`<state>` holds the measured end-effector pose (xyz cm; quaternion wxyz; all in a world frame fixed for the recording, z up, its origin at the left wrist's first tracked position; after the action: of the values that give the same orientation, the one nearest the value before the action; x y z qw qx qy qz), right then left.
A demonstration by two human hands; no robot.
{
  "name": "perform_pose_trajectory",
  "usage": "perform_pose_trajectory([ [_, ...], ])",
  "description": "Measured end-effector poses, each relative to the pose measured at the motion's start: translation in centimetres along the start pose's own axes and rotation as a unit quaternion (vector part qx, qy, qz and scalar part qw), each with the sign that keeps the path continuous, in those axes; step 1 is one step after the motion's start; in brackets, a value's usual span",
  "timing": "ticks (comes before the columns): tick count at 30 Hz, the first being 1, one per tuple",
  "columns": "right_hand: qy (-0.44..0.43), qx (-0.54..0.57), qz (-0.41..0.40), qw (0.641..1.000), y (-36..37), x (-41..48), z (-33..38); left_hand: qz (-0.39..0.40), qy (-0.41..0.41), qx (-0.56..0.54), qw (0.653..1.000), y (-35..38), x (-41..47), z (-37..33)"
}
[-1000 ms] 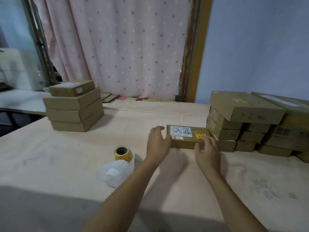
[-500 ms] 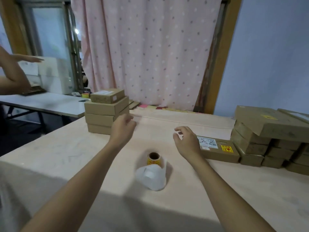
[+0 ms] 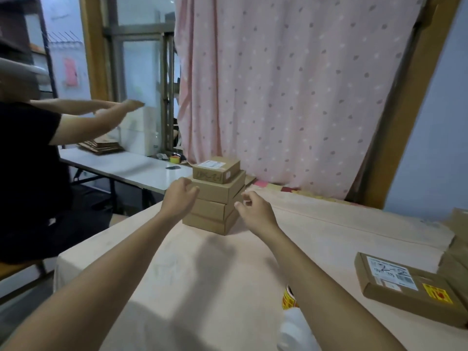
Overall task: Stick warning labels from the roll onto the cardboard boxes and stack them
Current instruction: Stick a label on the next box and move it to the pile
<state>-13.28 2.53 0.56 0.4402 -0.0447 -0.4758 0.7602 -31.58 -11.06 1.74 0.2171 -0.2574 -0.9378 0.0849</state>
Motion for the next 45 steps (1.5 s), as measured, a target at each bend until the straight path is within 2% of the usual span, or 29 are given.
perform_pose_trajectory([
  [7,0.012,0.012,0.027,0.999,3.5,6.3,2.1,-0.018,-0.016,-0.038,0.999,2.2,5.9,1.7],
  [14,0.021,0.032,0.015,0.999,6.1,11.2,3.1,-0.036,-0.025,-0.056,0.997,4.3,9.9,2.8],
  [16,0.022,0.035,0.025,0.999,6.7,11.8,3.1,-0.031,-0.020,-0.044,0.998,4.7,10.8,3.4],
  [19,0.029,0.045,0.034,0.998,7.6,12.1,3.0,-0.003,0.036,0.031,0.999,5.1,11.3,3.9],
  [22,0.038,0.066,0.013,0.997,7.7,12.2,2.6,0.023,0.067,0.071,0.995,5.7,10.9,3.8],
  [29,0.031,0.149,-0.076,0.985,4.4,9.4,2.1,-0.043,0.095,-0.064,0.993,6.0,7.9,1.4],
  [35,0.058,0.242,-0.199,0.948,-1.9,5.1,0.0,-0.094,0.099,-0.207,0.969,7.4,1.5,-3.1],
  [40,0.057,0.268,-0.269,0.923,-7.9,0.0,-3.6,-0.069,0.089,-0.256,0.960,10.7,-4.2,-6.1],
  [45,0.070,0.264,-0.265,0.925,-12.8,-6.5,-8.7,-0.008,0.111,-0.283,0.953,14.6,-11.5,-9.3],
])
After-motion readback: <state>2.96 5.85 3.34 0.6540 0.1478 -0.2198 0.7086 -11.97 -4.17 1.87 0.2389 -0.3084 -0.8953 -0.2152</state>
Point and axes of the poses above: each hand's wrist, its own x-axis towards the middle knuckle, its own y-axis out of the palm, z = x × y, the point moved 4 cm from there along x, towards the middle knuckle, and after that the axes turned 14 degrees about -x, right-handed, at the moved point
